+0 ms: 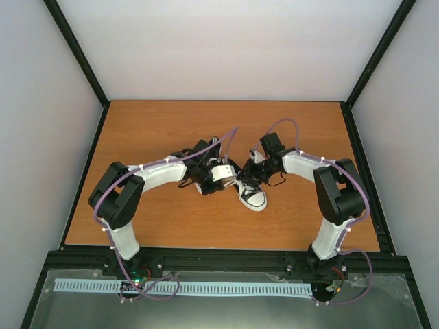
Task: Tie the shoes
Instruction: Tie the shoelace on the shoe.
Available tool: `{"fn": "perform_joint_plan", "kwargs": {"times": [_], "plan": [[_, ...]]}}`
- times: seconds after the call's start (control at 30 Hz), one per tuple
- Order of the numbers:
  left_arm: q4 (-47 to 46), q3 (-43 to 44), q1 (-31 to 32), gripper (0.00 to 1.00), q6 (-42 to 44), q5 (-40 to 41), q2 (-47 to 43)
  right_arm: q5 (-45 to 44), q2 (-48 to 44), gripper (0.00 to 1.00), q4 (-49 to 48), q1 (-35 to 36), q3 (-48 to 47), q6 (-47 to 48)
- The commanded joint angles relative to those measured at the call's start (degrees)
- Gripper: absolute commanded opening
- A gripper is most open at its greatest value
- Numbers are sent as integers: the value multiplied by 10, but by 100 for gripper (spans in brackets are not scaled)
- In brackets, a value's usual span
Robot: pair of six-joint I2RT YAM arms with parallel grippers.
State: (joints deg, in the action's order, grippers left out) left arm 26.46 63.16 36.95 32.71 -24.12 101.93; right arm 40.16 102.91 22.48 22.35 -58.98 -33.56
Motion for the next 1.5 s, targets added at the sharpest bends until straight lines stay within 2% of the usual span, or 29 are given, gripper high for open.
{"fn": "perform_joint_plan", "kwargs": {"times": [0.0, 0.17, 0.33, 0.47, 0.63, 0.7, 0.73, 0.8, 0.9, 1.0, 1.13, 1.27, 1.4, 1.47], "plan": [[-14, 16, -4, 1, -10, -19, -2, -13, -11, 23, 57, 15, -20, 59], [-22, 9, -6, 1, -4, -10, -1, -13, -28, 23, 57, 15, 17, 66], [-27, 9, -7, 1, -16, -13, 2, -19, -33, 22, 62, 24, 16, 82], [-30, 8, -10, 1, -15, -3, 4, -27, -31, 9, 64, 25, 24, 88], [-31, 12, -12, 1, -17, 4, 6, -27, -40, 3, 67, 24, 25, 89], [-30, 13, -12, 1, -19, 5, 7, -25, -43, 6, 74, 24, 23, 92], [-30, 12, -12, 1, -18, 4, 7, -22, -45, 12, 74, 24, 23, 92], [-31, 12, -12, 1, -16, 3, 6, -5, -47, 18, 71, 24, 24, 93], [-31, 12, -12, 1, -14, 3, 6, 4, -58, 22, 73, 27, 24, 98], [-32, 12, -12, 1, -15, 1, 6, -27, -78, 23, 79, 36, 28, 96], [-35, 12, -12, 1, -17, -1, 8, -87, -74, 18, 85, 52, 28, 98], [-36, 15, -12, 1, -17, 5, 7, -84, -69, 13, 85, 57, 26, 104], [-39, 14, -14, 1, -19, 12, 8, -93, -75, 3, 98, 57, 30, 116], [-39, 14, -14, 1, -19, 14, 9, -93, -77, 3, 103, 57, 28, 122]]}}
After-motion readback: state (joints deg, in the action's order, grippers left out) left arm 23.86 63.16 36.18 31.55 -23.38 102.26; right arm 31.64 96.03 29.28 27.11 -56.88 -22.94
